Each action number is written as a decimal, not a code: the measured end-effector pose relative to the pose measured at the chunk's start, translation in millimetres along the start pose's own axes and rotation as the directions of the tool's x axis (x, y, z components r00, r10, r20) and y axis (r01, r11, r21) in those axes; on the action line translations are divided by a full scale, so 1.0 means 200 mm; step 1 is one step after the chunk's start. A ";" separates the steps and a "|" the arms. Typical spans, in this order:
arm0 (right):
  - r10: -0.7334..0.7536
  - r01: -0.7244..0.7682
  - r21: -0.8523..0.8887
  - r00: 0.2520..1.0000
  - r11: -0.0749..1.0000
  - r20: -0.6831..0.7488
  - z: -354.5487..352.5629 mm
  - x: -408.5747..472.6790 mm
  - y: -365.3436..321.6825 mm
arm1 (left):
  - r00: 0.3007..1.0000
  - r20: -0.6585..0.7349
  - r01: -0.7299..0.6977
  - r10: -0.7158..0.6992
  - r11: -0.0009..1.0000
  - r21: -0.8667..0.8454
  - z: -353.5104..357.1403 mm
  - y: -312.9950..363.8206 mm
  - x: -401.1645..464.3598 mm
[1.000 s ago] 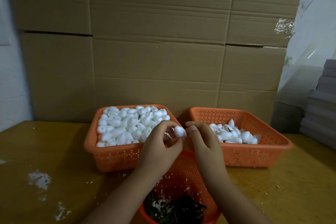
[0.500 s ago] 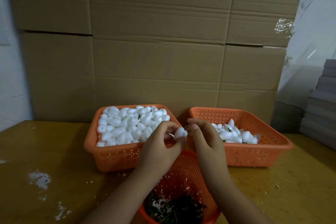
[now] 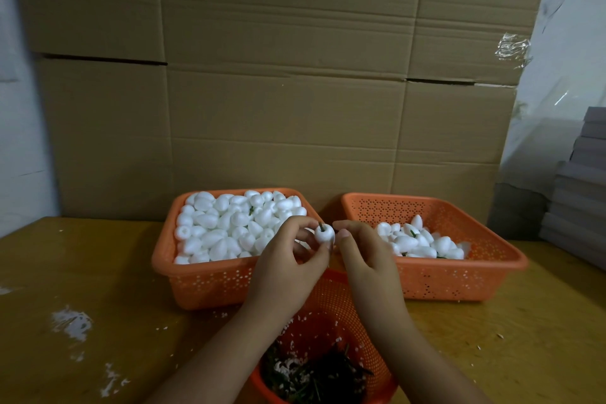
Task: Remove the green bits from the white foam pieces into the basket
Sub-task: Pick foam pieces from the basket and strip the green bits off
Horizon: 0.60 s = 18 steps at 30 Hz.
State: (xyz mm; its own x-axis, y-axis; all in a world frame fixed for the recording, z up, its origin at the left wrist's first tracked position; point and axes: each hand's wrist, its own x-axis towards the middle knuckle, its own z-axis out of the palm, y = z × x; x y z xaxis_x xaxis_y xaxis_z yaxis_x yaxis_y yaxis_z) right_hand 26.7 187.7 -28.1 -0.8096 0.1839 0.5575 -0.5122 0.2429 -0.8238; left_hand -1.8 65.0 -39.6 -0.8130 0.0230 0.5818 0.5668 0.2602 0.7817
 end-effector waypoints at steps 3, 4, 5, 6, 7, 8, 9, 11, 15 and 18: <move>-0.010 0.010 0.007 1.000 1.000 -0.012 0.00 0.00 0.00 | 1.000 0.002 0.013 -0.013 1.000 -0.028 0.00 0.00 0.00; -0.018 0.019 0.007 1.000 1.000 -0.019 0.00 0.00 0.00 | 1.000 0.003 0.011 -0.011 0.999 -0.032 0.00 0.00 0.00; -0.024 0.025 0.008 0.999 1.000 -0.025 0.00 0.00 -0.01 | 1.000 0.004 0.007 -0.007 0.999 -0.033 0.00 0.00 0.00; -0.026 0.027 0.010 0.999 1.000 -0.030 0.00 0.00 -0.01 | 1.000 0.006 0.000 0.000 1.000 -0.031 0.01 0.01 0.00; -0.025 0.026 0.010 0.999 1.000 -0.035 0.00 0.00 -0.01 | 1.000 0.006 -0.007 0.007 1.000 -0.029 0.01 0.01 0.00; -0.022 0.022 0.006 0.999 1.000 -0.040 0.00 0.00 -0.01 | 1.000 0.004 -0.013 0.013 1.000 -0.027 0.00 0.01 -0.01; -0.015 0.015 -0.003 0.999 1.000 -0.043 0.00 0.00 -0.01 | 1.000 0.001 -0.017 0.017 1.000 -0.025 0.00 0.01 -0.01; 0.017 -0.018 -0.021 1.000 1.000 -0.022 0.00 0.00 0.00 | 1.000 -0.006 -0.017 0.017 0.999 -0.027 0.00 0.01 -0.01; 0.066 -0.066 -0.008 0.998 0.998 0.004 0.00 0.00 0.00 | 1.000 -0.012 -0.002 0.002 0.999 -0.041 0.00 0.01 0.00; 0.034 -0.033 0.006 0.999 0.999 -0.020 0.00 0.00 -0.01 | 1.000 0.003 0.007 -0.007 1.000 -0.026 0.00 0.01 0.00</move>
State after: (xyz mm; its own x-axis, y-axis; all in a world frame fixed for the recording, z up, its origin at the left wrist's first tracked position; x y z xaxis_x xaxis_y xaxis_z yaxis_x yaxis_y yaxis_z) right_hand 27.8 187.2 -26.3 -0.8203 0.2111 0.5315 -0.4866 0.2306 -0.8427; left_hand -0.3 64.5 -38.9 -0.8173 0.0241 0.5757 0.5644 0.2353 0.7913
